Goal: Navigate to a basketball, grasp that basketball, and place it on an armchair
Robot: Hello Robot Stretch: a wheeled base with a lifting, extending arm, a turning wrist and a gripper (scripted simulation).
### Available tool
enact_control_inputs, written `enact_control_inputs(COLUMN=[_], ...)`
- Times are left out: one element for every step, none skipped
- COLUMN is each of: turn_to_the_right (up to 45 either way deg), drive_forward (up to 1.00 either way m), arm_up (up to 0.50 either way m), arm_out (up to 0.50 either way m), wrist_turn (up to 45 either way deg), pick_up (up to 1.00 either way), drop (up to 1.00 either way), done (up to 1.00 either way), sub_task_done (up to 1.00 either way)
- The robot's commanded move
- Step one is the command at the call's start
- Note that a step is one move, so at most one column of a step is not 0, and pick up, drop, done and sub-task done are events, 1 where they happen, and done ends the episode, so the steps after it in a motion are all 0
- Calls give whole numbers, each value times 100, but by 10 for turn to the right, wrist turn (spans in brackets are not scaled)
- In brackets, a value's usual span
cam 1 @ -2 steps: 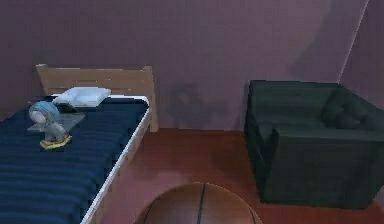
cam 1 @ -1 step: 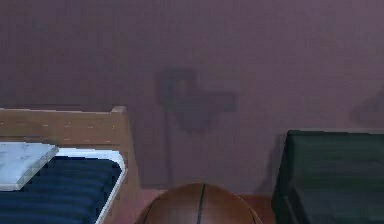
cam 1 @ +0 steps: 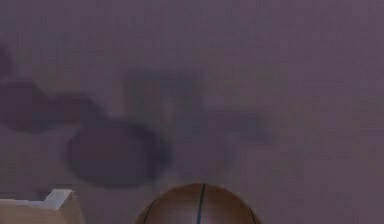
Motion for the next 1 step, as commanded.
enact_control_inputs(turn_to_the_right=[-450], drive_forward=[0], arm_up=[0], arm_out=[0], wrist_turn=[0], pick_up=[0], drop=[0], done=[0], sub_task_done=[0])
